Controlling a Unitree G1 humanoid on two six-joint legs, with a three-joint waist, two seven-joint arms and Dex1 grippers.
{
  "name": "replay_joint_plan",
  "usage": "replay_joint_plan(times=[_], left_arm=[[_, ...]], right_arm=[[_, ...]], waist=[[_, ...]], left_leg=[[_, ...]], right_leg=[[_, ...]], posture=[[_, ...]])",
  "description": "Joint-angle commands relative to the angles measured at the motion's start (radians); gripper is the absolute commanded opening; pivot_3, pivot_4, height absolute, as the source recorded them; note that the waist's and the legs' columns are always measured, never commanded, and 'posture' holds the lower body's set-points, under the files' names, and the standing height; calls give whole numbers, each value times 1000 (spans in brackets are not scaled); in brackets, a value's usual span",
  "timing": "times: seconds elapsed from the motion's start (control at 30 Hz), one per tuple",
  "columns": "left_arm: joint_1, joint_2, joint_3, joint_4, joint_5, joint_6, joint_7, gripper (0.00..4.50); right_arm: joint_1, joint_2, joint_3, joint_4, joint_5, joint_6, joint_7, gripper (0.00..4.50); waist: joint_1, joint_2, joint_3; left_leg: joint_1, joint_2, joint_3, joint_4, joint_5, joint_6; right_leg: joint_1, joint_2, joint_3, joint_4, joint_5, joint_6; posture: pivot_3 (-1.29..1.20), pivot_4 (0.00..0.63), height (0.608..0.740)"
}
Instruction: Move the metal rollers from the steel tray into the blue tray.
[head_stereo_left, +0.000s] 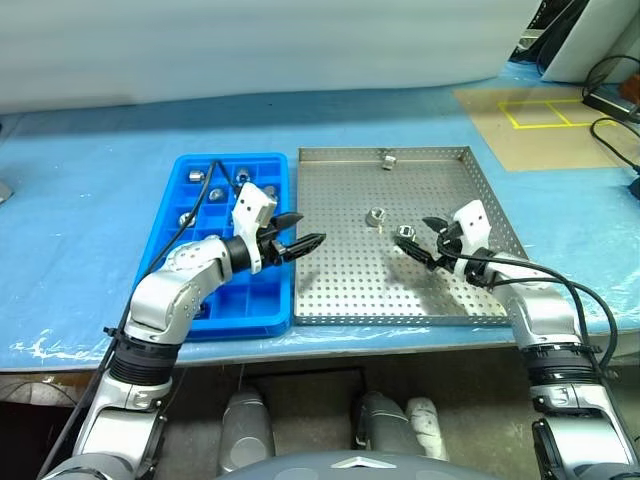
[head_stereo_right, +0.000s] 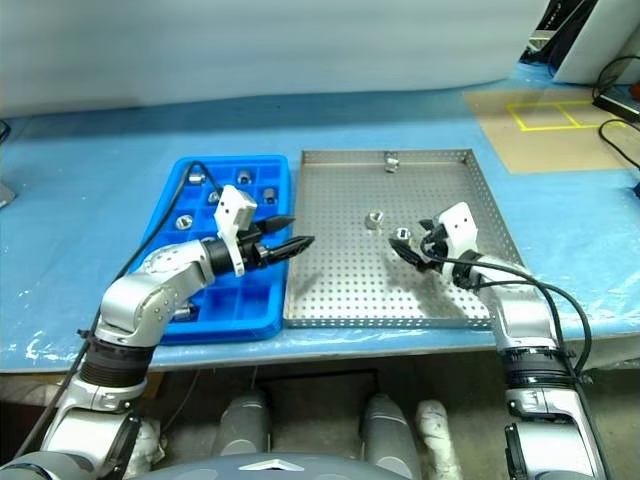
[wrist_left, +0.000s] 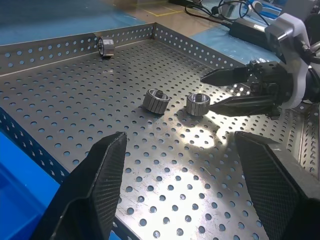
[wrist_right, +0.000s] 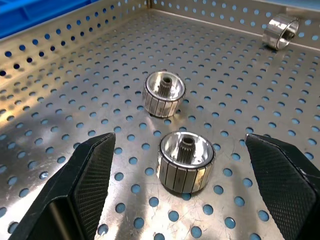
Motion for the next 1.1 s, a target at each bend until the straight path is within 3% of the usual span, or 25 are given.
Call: replay_joint_plan(times=[0.03, 0.47, 0.57, 0.77, 0.93, 1.1], left_arm=[[-13, -4, 7, -23, 1, -19, 2, 3609], [-7, -20, 7, -23, 9, -26, 18, 3609], [-5, -19, 8, -22, 10, -27, 18, 3664], [-2, -16, 7, -17, 12, -30, 16, 3664], [11, -1, 37, -66, -60, -4, -34, 3664], [48, 64, 96, -112, -100, 4, -59, 3664]], right_arm=[[-18, -1, 35, 20, -40, -56, 17, 4340], [-88, 74, 37, 190, -84, -117, -49, 4340], [-91, 74, 36, 199, -84, -131, -43, 3734], [-96, 58, 37, 219, -103, -159, -39, 1730], [-98, 62, 44, 154, -90, -118, -24, 1626], [-79, 51, 56, -113, 47, 77, 109, 1626]], waist=[[-2, 0, 0], [-8, 0, 0], [-9, 0, 0], [-9, 0, 0], [-9, 0, 0], [-11, 0, 0]], left_leg=[[0, 0, 0, 0, 0, 0], [0, 0, 0, 0, -2, 3], [0, 0, 0, 0, -2, 3], [0, 0, 0, 0, -2, 3], [0, 0, 0, 0, -2, 3], [0, 0, 1, -1, -2, 3]], right_leg=[[0, 0, 0, 0, 0, 0], [0, 0, 0, 0, 0, 0], [0, 0, 0, 0, 0, 0], [0, 0, 0, 0, 0, 0], [0, 0, 0, 0, 0, 0], [-2, 1, 0, 0, 0, 0]], posture=[[-6, 150, 740], [12, 150, 740], [13, 150, 740], [13, 150, 740], [14, 150, 740], [23, 150, 740]])
